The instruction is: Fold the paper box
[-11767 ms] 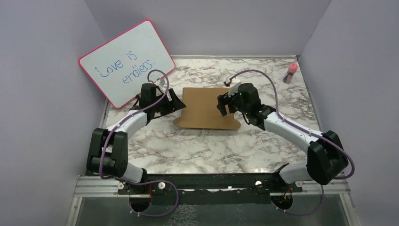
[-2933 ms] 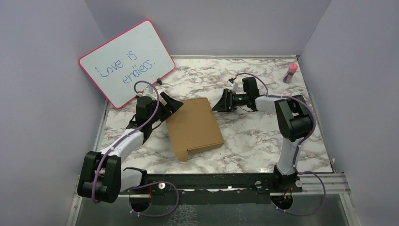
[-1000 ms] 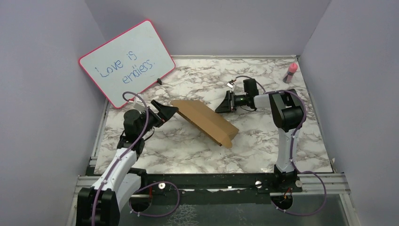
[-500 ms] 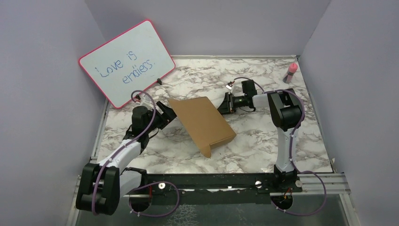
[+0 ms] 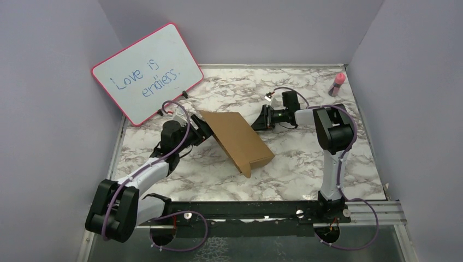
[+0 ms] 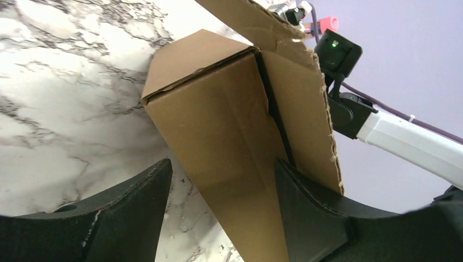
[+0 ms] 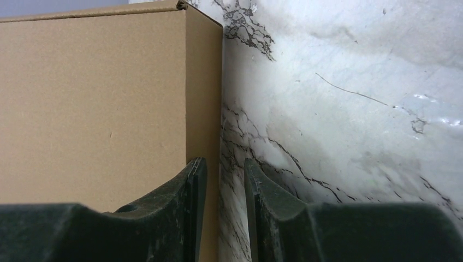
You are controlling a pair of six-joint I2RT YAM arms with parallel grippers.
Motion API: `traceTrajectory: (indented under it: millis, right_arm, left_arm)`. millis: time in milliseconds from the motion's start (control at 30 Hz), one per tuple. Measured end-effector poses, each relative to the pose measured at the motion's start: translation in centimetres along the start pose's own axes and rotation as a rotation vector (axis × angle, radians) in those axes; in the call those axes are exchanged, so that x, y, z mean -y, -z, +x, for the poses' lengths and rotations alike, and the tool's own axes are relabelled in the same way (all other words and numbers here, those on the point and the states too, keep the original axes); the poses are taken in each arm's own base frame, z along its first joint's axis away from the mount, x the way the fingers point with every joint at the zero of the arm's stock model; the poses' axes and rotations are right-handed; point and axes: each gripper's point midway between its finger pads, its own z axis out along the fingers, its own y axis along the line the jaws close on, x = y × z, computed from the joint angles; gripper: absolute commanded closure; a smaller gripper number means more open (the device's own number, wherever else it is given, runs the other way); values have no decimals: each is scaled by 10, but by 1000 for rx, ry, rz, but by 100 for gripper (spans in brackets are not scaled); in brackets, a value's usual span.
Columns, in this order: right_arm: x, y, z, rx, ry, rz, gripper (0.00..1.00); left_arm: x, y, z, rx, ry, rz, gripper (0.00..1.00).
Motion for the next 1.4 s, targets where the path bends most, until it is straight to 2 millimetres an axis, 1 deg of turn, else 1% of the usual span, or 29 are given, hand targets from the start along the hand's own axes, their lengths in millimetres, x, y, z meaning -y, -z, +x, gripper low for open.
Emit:
traceTrajectory:
  millis: [67,167,367,533,633,767,833,900,1033,1067,1200,1400]
  right_arm:
    - [-1,0,-1,3,-2,-1,63]
    - [-1,0,-2,5,-2,-2,63]
    - [-5,-5,-5,2,17,-5,63]
    - [-10,-18,-3,-17,40,-6,63]
    - [-13,-28,-6,-28,66,1,61]
    - [-18,-38,-15,-29,118,26,60]
    - [-18,-39,-20,-26,143,46,59]
    - [-15,-40,-24,-24,160,70,58]
    - [-8,-38,-24,-32,183,133,57]
    - [-5,-37,-23,-34,189,153,57]
    - [0,-29,-27,-25,228,233,54]
    - [-6,-20,-45,9,303,303,49]
  left_arm:
    - [6,-4,4,-6,0,15,35]
    - [20,-11,3,-3,2,52,40]
    - [38,-16,-6,44,2,100,43]
    - [54,-17,-10,71,6,139,44]
    - [62,-16,-9,77,17,158,44]
    - [73,-16,-7,85,35,185,44]
    - [72,-16,-6,89,48,183,43]
    - [67,-16,-5,92,64,169,43]
    - [44,-18,7,72,82,103,43]
    - [42,-18,8,72,89,98,43]
    - [42,-18,6,85,88,95,42]
    - [40,-19,5,92,80,89,38]
